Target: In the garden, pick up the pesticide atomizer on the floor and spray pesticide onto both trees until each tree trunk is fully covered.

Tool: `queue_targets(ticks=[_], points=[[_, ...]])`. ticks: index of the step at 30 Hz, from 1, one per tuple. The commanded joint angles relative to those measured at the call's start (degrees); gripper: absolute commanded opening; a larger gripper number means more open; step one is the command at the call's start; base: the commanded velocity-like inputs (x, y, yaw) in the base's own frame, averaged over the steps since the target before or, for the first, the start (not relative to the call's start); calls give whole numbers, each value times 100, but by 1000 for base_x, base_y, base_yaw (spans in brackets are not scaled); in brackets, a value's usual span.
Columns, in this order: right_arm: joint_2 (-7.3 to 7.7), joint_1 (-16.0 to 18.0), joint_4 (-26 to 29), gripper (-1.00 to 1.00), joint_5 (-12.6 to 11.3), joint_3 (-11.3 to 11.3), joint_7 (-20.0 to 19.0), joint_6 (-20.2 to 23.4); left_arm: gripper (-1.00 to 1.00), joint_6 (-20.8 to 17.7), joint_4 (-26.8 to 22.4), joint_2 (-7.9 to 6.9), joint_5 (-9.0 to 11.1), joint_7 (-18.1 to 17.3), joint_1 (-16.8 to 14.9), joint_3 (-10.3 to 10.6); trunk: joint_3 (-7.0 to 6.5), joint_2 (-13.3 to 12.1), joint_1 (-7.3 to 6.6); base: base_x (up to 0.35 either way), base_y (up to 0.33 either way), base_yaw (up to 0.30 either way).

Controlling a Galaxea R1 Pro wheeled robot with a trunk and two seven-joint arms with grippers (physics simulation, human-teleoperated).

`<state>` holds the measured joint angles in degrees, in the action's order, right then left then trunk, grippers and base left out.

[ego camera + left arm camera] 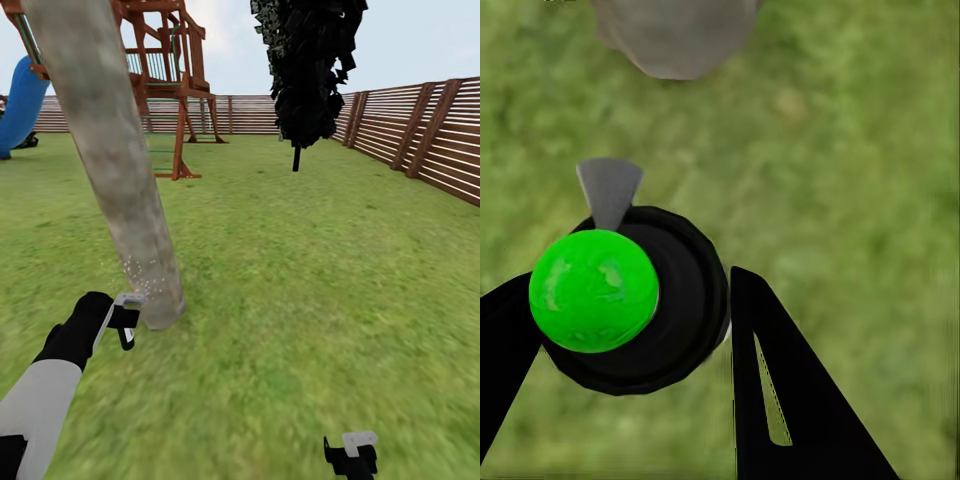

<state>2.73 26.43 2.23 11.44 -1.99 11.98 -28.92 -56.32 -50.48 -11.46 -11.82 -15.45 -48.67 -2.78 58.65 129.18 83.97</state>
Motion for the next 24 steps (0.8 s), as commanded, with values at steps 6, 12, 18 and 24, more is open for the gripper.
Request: queue_targets(ticks=[6, 12, 18, 24], points=[[1, 3, -8, 100, 60, -22, 33, -9, -100, -19, -12, -11, -56, -53, -8, -29, 5, 2, 1, 248, -182, 15], [0, 3, -3, 100, 60, -26, 33, -9, -100, 14, -8, -5, -59, -46, -3, -271, 5, 2, 1, 203, -203, 0], [0, 3, -5, 100, 60, -21, 33, -9, -100, 16, -6, -5, -75, -46, 6, -275, 5, 2, 1, 10, -271, 18], [0, 3, -3, 100, 60, -21, 33, -9, -100, 16, 4, -45, -83, -46, 17, -263, 5, 2, 1, 0, -274, 243]])
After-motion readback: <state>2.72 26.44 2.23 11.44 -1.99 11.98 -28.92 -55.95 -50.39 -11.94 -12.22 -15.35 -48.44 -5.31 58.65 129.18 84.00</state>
